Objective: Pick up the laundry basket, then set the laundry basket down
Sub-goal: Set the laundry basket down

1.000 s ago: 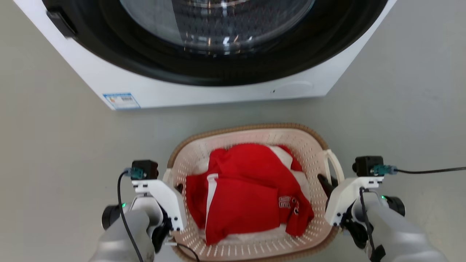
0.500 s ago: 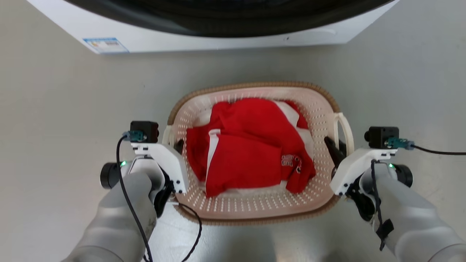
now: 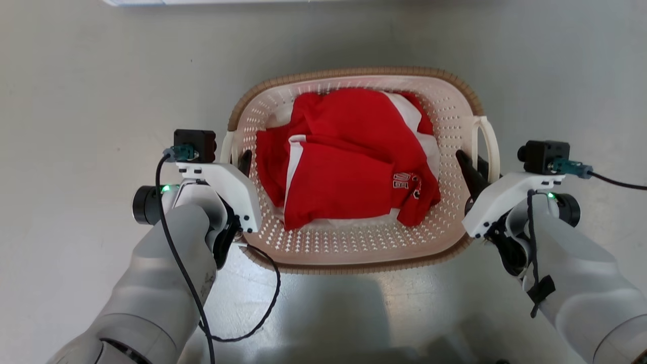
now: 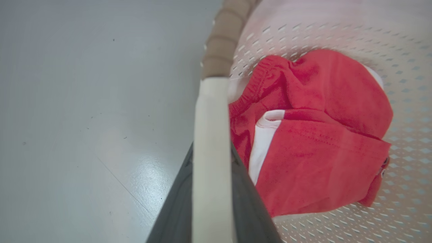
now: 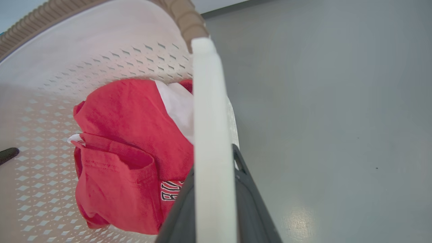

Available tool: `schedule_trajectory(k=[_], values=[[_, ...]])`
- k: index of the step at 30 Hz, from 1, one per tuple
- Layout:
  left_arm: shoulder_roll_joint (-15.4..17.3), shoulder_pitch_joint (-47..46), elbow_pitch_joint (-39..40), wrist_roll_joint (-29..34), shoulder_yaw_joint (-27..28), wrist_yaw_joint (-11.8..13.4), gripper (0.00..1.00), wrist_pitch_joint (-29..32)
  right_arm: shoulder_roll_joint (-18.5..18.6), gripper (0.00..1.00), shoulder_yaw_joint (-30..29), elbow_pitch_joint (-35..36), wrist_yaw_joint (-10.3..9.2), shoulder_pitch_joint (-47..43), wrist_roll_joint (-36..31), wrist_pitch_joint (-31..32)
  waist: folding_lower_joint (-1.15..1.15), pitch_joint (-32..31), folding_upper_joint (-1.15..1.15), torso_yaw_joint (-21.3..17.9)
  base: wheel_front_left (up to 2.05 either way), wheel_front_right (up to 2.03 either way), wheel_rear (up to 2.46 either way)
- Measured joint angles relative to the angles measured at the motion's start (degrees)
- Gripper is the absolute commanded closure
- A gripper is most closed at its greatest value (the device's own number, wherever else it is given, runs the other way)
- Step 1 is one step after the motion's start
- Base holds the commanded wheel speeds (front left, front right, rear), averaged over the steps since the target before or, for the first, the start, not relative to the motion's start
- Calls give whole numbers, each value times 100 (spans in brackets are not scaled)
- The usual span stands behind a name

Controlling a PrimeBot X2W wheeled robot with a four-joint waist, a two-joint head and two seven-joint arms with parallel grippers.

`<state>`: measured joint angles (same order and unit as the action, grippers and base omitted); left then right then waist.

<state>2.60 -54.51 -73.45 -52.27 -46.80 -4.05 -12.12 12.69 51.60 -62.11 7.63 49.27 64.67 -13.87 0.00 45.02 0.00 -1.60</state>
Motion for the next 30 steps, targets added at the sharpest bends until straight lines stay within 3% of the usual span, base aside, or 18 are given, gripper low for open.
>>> schedule_trajectory(k=[19,21,22,30], values=[[-44,-348,-5,35,-55,52,100,-108,59,98,-538,120,-1,153,-366,-9,0,624,0,81,0,0,0],[-45,-349,-12,40,-75,52,21,-108,57,60,-604,115,-1,153,-391,-18,0,634,0,89,0,0,0],[-34,-348,-23,40,-86,52,0,-109,69,0,-657,94,-1,155,-413,-29,0,636,0,91,0,0,0],[76,-348,-57,40,-96,54,0,-125,113,0,-907,41,-5,155,-554,-33,0,598,0,93,0,0,0]])
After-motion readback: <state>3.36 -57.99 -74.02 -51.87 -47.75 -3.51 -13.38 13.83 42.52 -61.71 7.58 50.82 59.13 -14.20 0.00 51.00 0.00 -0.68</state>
